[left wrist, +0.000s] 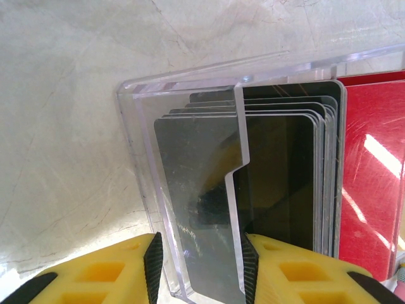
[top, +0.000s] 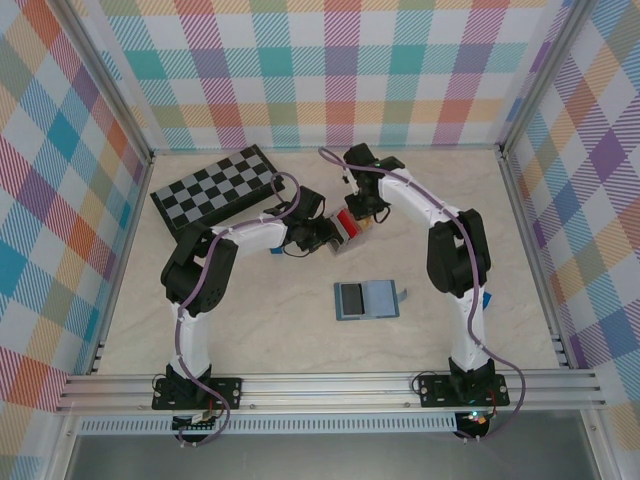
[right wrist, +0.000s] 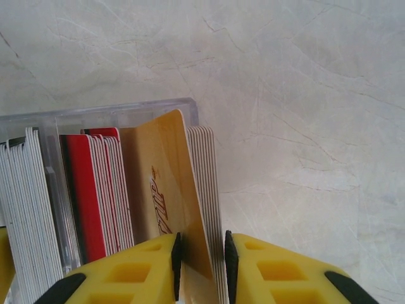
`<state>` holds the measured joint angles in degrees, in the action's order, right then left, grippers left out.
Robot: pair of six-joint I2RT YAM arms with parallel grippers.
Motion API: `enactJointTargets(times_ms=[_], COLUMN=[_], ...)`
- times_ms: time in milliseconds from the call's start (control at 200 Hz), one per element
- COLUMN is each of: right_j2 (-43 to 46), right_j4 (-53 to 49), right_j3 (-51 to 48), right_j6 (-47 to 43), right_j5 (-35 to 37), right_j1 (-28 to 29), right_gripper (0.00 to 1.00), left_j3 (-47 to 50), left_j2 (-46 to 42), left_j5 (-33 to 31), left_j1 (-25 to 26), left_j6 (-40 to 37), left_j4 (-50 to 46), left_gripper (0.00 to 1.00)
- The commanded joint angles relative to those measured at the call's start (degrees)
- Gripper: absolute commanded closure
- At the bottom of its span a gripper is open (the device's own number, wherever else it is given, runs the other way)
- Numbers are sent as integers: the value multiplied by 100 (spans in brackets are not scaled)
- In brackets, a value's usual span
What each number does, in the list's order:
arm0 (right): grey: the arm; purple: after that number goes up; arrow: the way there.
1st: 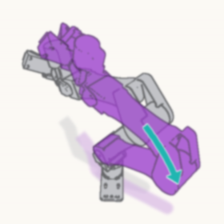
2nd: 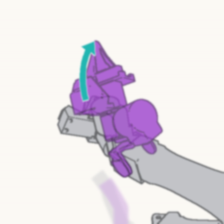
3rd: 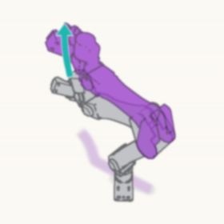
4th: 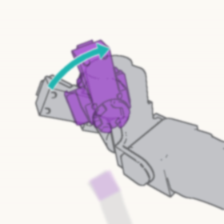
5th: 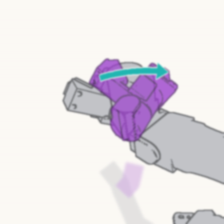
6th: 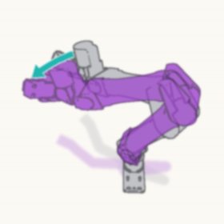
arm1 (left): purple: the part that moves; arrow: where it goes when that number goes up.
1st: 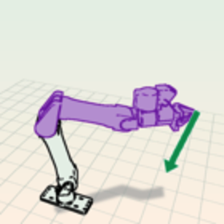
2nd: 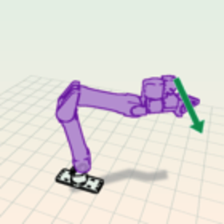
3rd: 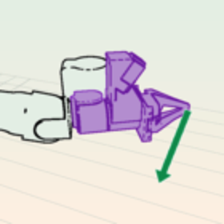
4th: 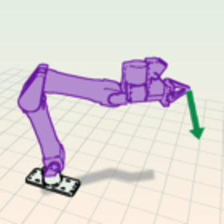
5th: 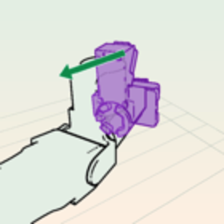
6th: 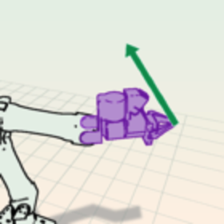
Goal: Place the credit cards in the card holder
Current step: Pick up the credit card from the storage box.
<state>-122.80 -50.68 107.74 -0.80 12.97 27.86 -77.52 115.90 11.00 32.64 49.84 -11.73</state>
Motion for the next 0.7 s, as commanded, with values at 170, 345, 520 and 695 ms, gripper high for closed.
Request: enactJointTargets(times_ms=[170, 345, 520, 695], right_j2=[414, 506, 922, 1777], right_j4=[-119, -153, -205, 241], right_j3=[156, 142, 48, -686], right_j6=[-60, 42, 317, 906], right_j5=[338, 168, -613, -1694], right_j1=[-26, -25, -51, -159], right_gripper=[80, 84, 91, 93], left_j3=[149, 154, 152, 129], left_j2=[135, 107, 8, -304], left_j5=[-196, -206, -206, -90], left_j1=[-48, -41, -39, -42], left_j6=[-98, -98, -117, -142], left_j4=[-658, -664, -666, -568], left_gripper=[61, 61, 61, 55])
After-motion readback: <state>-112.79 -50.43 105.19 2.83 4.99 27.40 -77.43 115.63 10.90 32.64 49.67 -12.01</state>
